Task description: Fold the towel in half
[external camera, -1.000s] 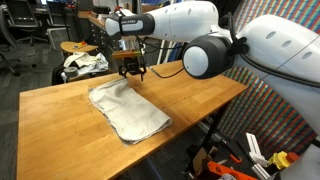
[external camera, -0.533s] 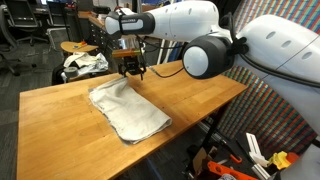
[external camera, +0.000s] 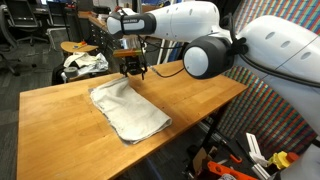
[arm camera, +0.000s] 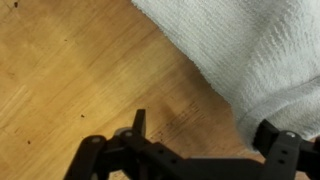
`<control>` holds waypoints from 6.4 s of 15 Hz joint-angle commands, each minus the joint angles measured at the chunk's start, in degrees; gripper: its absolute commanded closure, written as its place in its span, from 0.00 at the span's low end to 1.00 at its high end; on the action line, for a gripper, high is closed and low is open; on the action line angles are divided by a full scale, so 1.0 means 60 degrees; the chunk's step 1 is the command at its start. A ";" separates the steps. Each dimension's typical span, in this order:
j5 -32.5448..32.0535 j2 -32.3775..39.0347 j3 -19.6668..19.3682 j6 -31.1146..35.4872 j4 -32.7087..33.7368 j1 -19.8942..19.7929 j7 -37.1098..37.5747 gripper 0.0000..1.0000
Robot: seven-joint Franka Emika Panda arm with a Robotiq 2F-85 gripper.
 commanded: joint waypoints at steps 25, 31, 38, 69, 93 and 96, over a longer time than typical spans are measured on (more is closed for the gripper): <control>0.0738 0.0334 0.0125 0.0764 0.0795 -0.0504 0.1678 0.00; 0.0942 -0.0043 0.0625 0.0564 0.0446 -0.0793 -0.0048 0.00; 0.0692 -0.0536 0.0999 0.0599 -0.0070 -0.0634 -0.3306 0.00; 0.4201 -0.5213 0.2873 0.6307 -1.0174 -0.2886 -1.3182 0.83; 0.3166 -0.9630 0.0739 1.2350 -1.6727 0.0938 -0.9905 0.83; 0.1028 -0.9233 -0.0608 1.0556 -1.5495 0.2066 -0.7574 0.83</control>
